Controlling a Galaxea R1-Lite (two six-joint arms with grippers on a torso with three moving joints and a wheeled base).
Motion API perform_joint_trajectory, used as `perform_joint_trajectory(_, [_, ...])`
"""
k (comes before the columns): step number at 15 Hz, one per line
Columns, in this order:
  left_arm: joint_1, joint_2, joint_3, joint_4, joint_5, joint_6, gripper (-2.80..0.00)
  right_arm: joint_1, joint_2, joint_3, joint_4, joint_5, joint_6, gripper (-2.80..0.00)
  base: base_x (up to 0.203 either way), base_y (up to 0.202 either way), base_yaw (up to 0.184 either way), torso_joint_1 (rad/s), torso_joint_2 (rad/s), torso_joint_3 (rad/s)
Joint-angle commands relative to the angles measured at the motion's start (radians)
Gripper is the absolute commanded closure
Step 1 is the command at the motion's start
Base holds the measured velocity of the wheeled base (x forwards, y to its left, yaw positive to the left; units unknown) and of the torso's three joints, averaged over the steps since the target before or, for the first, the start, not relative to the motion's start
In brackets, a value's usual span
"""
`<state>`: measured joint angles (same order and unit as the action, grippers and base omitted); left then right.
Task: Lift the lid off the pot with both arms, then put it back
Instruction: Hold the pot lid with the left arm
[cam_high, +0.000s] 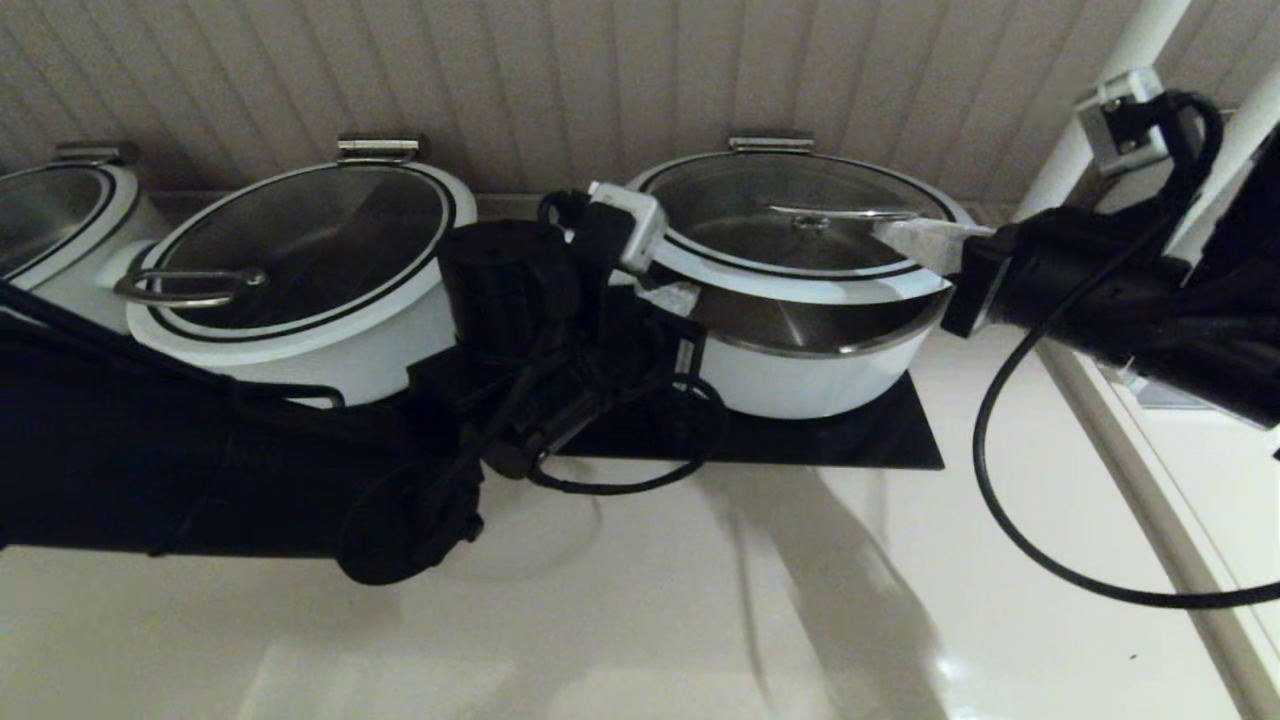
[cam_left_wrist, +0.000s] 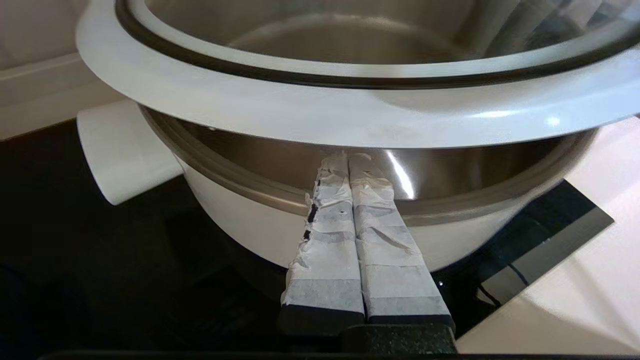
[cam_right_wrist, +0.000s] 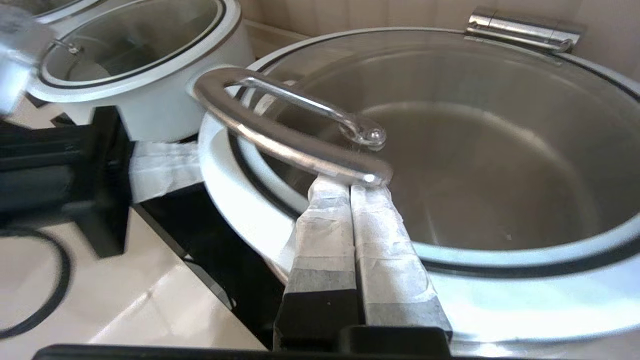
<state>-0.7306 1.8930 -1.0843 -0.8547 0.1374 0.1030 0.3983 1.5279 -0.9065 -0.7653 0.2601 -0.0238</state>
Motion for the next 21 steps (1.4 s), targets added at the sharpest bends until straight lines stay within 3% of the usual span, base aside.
perform_joint_trajectory(1, [0.001,0.01,-0.018,-0.006,0.001,0.001,0.0,0.001,-0.025,0.011,-0.003,0.002,-0.001,0.0,0.0,0.0,0.0,0.0,0.0,0.0])
perform_joint_trajectory(5, [0.006,0.037,-0.084,-0.006,0.004,0.001,0.0,0.0,-0.089,0.017,0.08,0.003,0.005,0.0,0.0,0.0,0.0,0.0,0.0,0.0])
perform_joint_trajectory(13, [0.014,0.035,-0.082,-0.004,0.004,0.003,0.0,-0.018,-0.242,0.18,0.133,-0.009,0.027,0.0,0.0,0.0,0.0,0.0,0.0,0.0])
perform_joint_trajectory(18, [0.014,0.032,-0.073,-0.006,0.007,0.003,0.0,-0.035,-0.303,0.236,0.166,-0.112,0.024,0.0,0.0,0.0,0.0,0.0,0.0,0.0])
perform_joint_trajectory(21, [0.014,0.034,-0.072,-0.006,0.021,0.003,0.0,-0.035,-0.389,0.267,0.26,-0.136,0.022,0.0,0.0,0.0,0.0,0.0,0.0,0.0])
